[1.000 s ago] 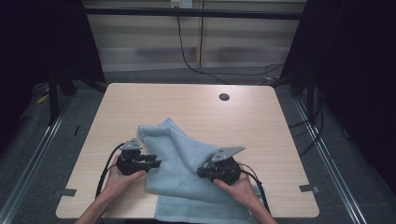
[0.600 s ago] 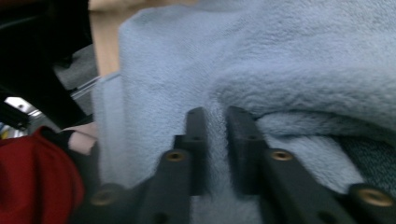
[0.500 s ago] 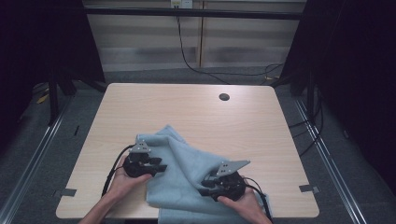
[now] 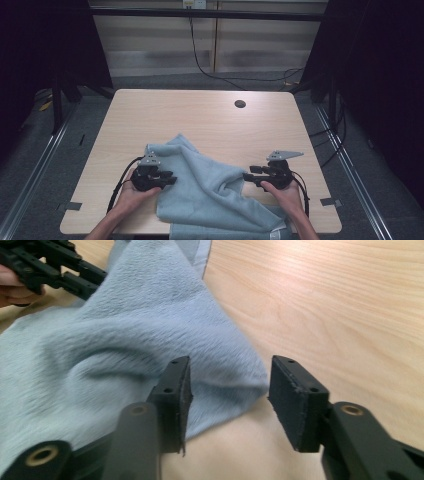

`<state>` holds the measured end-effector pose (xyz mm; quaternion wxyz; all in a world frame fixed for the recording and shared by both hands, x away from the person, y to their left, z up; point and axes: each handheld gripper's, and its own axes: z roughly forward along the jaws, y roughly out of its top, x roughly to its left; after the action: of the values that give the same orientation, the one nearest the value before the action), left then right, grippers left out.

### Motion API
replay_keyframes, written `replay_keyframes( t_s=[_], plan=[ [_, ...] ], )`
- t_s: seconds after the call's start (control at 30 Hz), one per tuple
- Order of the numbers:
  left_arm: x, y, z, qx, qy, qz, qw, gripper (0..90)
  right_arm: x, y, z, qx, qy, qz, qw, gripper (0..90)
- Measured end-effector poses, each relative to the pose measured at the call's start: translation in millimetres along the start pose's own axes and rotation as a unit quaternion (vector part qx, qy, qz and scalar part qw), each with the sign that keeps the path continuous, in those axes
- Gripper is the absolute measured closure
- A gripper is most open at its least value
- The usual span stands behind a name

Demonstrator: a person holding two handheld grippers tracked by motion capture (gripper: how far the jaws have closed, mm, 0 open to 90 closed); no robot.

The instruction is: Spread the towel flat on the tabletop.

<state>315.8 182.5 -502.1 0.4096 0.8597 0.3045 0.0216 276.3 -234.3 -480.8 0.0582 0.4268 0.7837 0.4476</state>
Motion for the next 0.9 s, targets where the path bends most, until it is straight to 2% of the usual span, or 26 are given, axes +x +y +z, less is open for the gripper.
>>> replay_keyframes(
  t_s=[0.07,0.1,0.13,0.17,0.2,0.23,0.3,0.33,0.37,0.47,0.63,0.67,0.7,0.73,0.77,0.8,0.87,0.9],
  plan=[
    [0.2,-0.3,-0.1,-0.001,-0.002,0.0,1.0,66.4,-6.8,3.4,17.1,0.01,0.014,0.003,0.9999,43.4],
    [0.3,-0.4,0.0,-0.002,-0.004,0.0,1.0,66.4,-6.8,3.4,17.1,0.01,0.014,0.003,0.9999,43.4],
    [-0.4,-0.3,-0.3,-0.003,-0.004,-0.001,1.0,64.9,-7.3,6.3,28.3,0.021,0.029,0.003,0.9993,48.9],
    [-0.8,-0.3,-1.0,-0.003,-0.004,0.001,1.0,63.6,-5.8,7.9,33.2,0.027,0.034,0.001,0.9991,60.4],
    [-1.7,-0.3,-2.0,-0.007,-0.006,0.0,1.0,62.3,-2.8,9.9,36.7,0.029,0.03,-0.006,0.9991,72.6],
    [-2.3,-0.2,-3.9,-0.01,-0.005,0.001,0.9999,61.5,-0.1,12.0,37.8,0.021,0.021,-0.012,0.9995,80.4],
    [-2.7,-0.1,-6.0,-0.015,-0.009,0.001,0.9998,61.1,2.7,19.2,32.8,-0.006,0.012,-0.011,0.9998,84.9],
    [-2.9,0.3,-8.5,-0.019,-0.011,0.002,0.9998,61.1,2.7,19.2,32.8,-0.006,0.012,-0.011,0.9998,84.9],
    [-3.3,0.9,-10.7,-0.027,-0.013,0.002,0.9995,61.1,3.2,31.1,21.2,-0.032,0.004,-0.015,0.9994,85.7],
    [-6.5,3.8,-15.2,-0.043,-0.022,0.004,0.9988,61.3,6.5,54.5,0.5,-0.06,-0.008,-0.034,0.9976,85.7],
    [-11.6,5.7,-12.9,-0.046,-0.032,0.01,0.9984,61.7,14.1,92.6,-27.8,-0.105,-0.029,-0.068,0.9918,85.7],
    [-16.3,7.4,-11.2,-0.045,-0.045,0.016,0.9978,61.7,15.8,98.6,-32.6,-0.114,-0.032,-0.072,0.9904,85.7],
    [-19.6,8.6,-9.7,-0.042,-0.056,0.022,0.9973,61.7,17.4,103.9,-36.8,-0.123,-0.034,-0.075,0.989,85.7],
    [-19.6,8.6,-9.7,-0.042,-0.056,0.022,0.9973,61.4,19.0,108.5,-40.2,-0.13,-0.035,-0.078,0.9878,85.7],
    [-23.2,9.5,-7.2,-0.036,-0.064,0.03,0.9969,60.7,20.5,112.3,-42.9,-0.136,-0.038,-0.082,0.9866,85.7],
    [-29.5,9.3,0.0,-0.018,-0.066,0.047,0.9966,59.0,21.1,115.4,-45.3,-0.139,-0.044,-0.083,0.9858,85.7],
    [-31.7,8.4,3.9,-0.013,-0.072,0.053,0.9959,54.0,20.4,117.9,-47.2,-0.141,-0.044,-0.083,0.9856,85.6],
    [-34.3,7.7,9.2,0.001,-0.075,0.063,0.9951,51.7,16.8,120.2,-49.5,-0.145,-0.051,-0.079,0.985,85.6]
  ],
)
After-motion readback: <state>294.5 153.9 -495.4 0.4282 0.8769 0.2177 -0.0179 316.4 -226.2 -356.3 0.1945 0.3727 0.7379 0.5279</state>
